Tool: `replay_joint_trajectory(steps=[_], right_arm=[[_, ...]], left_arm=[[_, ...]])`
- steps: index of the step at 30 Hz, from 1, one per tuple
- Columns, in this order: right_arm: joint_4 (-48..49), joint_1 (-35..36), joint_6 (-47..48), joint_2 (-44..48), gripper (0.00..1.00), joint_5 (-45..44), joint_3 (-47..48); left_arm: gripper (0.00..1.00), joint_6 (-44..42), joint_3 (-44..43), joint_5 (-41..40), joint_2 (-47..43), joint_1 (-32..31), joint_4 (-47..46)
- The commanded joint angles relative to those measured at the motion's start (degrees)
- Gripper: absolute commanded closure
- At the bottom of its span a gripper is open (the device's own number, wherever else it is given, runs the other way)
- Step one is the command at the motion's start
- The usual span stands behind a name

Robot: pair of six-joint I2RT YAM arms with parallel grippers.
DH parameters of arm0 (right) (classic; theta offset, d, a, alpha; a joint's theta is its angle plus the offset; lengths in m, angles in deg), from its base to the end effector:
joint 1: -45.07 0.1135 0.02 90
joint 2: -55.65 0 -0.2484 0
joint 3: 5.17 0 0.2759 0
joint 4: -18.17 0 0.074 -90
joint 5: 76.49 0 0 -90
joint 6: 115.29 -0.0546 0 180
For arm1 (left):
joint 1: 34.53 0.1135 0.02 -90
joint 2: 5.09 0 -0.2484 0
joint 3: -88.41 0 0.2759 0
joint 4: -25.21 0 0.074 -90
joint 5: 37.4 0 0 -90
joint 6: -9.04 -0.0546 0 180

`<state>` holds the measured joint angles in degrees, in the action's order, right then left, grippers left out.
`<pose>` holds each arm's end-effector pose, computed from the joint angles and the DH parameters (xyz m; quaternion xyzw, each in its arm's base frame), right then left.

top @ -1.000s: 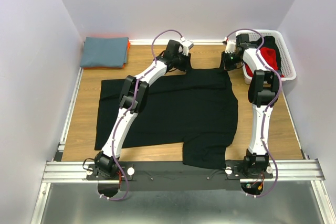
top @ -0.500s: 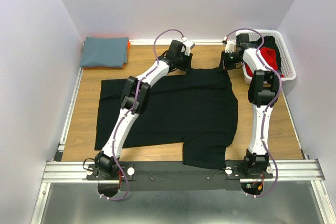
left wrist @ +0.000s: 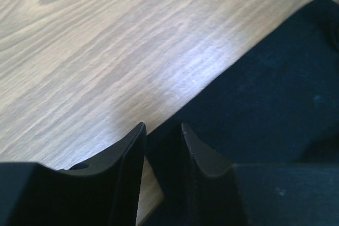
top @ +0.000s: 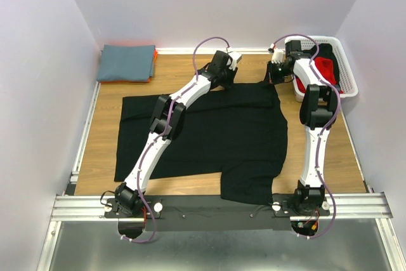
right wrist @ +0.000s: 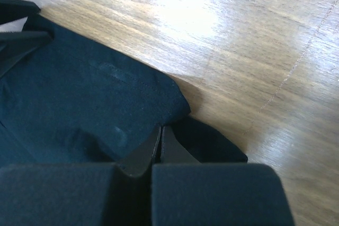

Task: Fold and stack the t-shirts
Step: Fold the tshirt

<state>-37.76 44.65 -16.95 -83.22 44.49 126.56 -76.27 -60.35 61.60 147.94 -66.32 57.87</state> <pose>0.5358 0.0242 0.1349 -0.1268 0.9307 0.2418 0.2436 0.5215 -0.3332 0.1287 0.2430 0.8589 -0.2061 0.4010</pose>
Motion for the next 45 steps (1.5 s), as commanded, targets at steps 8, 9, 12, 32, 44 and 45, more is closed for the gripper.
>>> replay_joint_trajectory(steps=[8,9,12,32,44,45], right_arm=[[0.92,0.34,0.27,1.49,0.99,1.19,-0.96],[0.92,0.34,0.27,1.5,0.99,1.27,-1.05],[0.92,0.34,0.19,1.67,0.99,1.8,-1.05],[1.01,0.34,1.07,4.66,0.99,5.23,-1.75],[0.84,0.34,3.61,12.56,1.0,6.37,-6.93],[0.84,0.34,3.96,13.0,0.99,6.46,-7.98]], left_arm=[[0.6,1.82,0.68,-6.44,0.34,-0.03,1.7],[0.6,1.64,0.67,-6.36,0.25,-0.03,1.7],[0.61,1.2,0.5,-5.48,0.34,-0.03,2.05],[1.0,2.69,1.9,2.26,-1.5,1.2,0.91],[1.0,0.68,17.72,11.21,-18.29,3.75,-9.64],[1.0,0.5,18.25,11.92,-18.64,3.75,-9.38]])
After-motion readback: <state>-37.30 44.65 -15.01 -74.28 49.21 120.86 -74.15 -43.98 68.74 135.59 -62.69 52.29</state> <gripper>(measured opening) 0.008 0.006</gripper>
